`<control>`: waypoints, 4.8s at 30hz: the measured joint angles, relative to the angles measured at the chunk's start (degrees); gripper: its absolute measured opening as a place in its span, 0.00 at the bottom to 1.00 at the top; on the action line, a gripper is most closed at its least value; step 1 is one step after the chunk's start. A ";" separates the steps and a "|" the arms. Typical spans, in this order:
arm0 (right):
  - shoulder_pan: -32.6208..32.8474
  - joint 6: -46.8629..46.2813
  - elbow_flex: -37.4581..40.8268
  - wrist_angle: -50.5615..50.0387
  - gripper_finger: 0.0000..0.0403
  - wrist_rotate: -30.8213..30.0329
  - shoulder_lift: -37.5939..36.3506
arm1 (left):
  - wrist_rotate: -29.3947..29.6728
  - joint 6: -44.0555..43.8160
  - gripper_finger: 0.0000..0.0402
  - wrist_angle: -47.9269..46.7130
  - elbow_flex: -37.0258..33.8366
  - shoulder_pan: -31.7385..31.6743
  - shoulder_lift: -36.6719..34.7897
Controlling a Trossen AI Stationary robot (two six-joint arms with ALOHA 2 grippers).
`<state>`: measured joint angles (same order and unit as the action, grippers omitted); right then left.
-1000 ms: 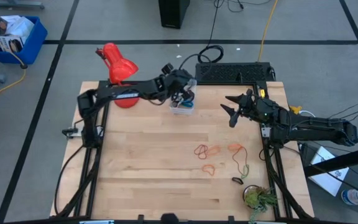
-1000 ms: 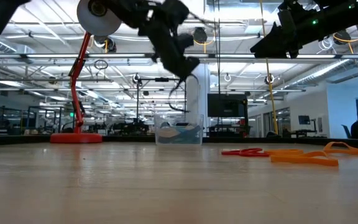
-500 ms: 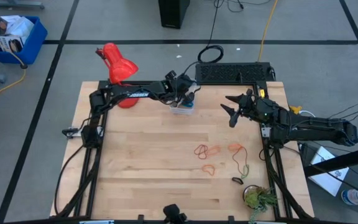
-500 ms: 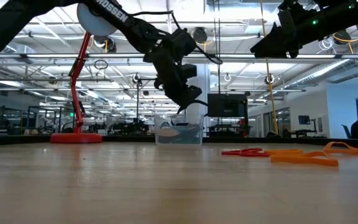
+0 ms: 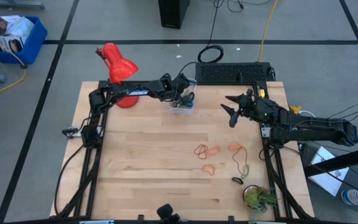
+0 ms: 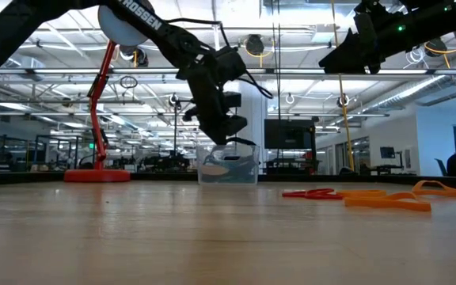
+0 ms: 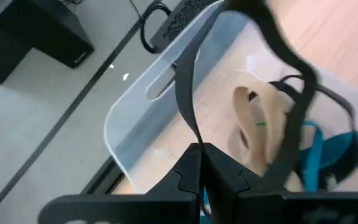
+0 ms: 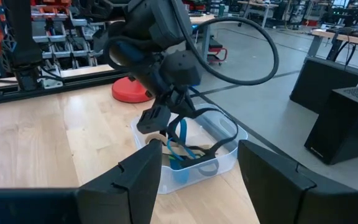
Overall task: Pick and place rubber bands into bin
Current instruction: Put the black rubber band into the transparent bin, then put the red rubber band into the transparent bin
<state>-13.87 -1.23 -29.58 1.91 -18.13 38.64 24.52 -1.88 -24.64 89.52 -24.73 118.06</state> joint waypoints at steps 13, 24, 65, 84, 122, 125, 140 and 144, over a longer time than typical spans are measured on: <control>-0.02 -1.27 0.00 0.00 0.52 0.00 0.02 | -4.09 -0.34 0.14 -0.12 0.00 0.37 -0.02; -0.01 -1.16 0.00 0.01 0.52 0.00 0.02 | -4.03 -1.48 0.15 -0.98 0.00 0.47 0.00; 0.07 -4.07 0.00 -0.48 0.52 0.37 0.00 | -11.28 3.56 0.16 -7.62 0.00 15.56 -34.13; 0.09 -5.66 0.00 0.52 0.52 0.29 0.00 | -11.07 -6.00 0.16 -0.83 -30.77 24.97 -64.12; 0.11 -18.32 0.00 7.51 0.52 1.84 3.25 | -11.55 -8.40 0.16 11.46 -76.71 28.68 -117.56; 0.11 -16.38 0.00 10.45 0.52 1.91 5.50 | -11.30 -8.41 0.16 11.45 -77.36 28.68 -117.84; 8.19 -1.20 -19.65 2.24 0.46 9.15 21.96 | -8.21 -6.55 0.16 10.53 -78.20 28.63 -117.70; 11.25 -0.66 -29.01 -12.71 0.42 9.00 26.44 | -7.83 -4.45 0.16 10.64 -78.20 28.62 -117.70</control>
<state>-2.62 -1.89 -58.60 -10.79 -9.13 65.08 16.68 -6.33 -13.99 11.31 3.89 0.36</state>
